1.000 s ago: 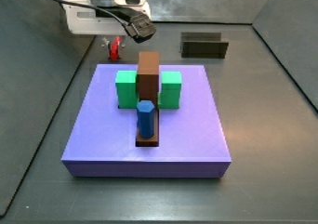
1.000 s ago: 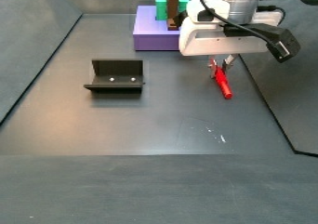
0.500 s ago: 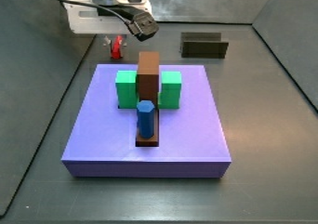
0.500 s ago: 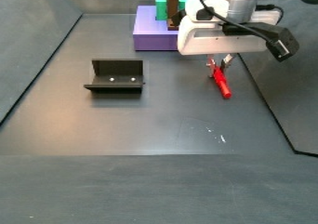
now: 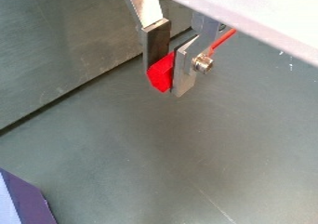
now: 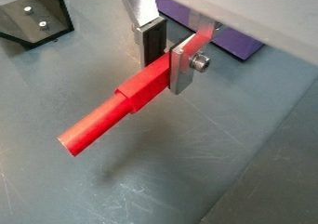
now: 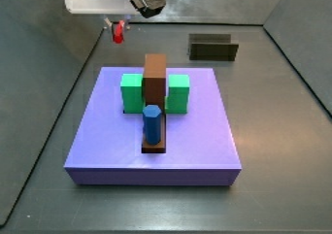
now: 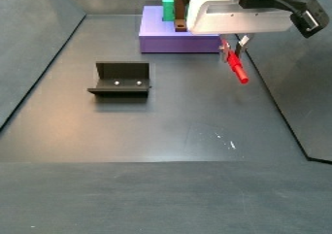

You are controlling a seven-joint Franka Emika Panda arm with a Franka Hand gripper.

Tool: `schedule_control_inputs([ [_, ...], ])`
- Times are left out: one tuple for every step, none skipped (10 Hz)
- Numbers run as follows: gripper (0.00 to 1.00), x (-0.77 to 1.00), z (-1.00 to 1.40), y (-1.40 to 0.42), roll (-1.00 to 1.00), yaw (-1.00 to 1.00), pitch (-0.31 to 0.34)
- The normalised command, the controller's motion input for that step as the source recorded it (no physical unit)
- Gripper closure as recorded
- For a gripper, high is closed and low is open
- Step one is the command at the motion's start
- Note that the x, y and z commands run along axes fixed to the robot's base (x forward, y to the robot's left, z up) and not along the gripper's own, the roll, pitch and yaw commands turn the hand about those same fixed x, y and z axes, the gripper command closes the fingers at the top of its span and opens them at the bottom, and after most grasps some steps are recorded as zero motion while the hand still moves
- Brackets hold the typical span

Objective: Pick up the red object. Move up. Place the red object on the fixture. Regrasp the red object. Move to above the board. Insert the red object.
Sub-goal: Place the red object on the fixture.

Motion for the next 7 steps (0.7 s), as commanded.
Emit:
schedule_control_inputs([
  [1.00, -0.01, -0.04, 0.00, 0.00, 0.00, 0.000],
  [1.00, -0.02, -0.04, 0.00, 0.00, 0.00, -0.006],
  [1.00, -0.01, -0.04, 0.00, 0.00, 0.00, 0.000],
  [1.00, 0.00, 0.00, 0.00, 0.00, 0.00, 0.017],
  [1.00, 0.00, 0.00, 0.00, 0.00, -0.02, 0.000],
  [1.00, 0.24, 0.11, 0.00, -0.68, -0.13, 0.034],
  [1.00, 0.34, 0.15, 0.00, -1.00, -0.19, 0.003],
])
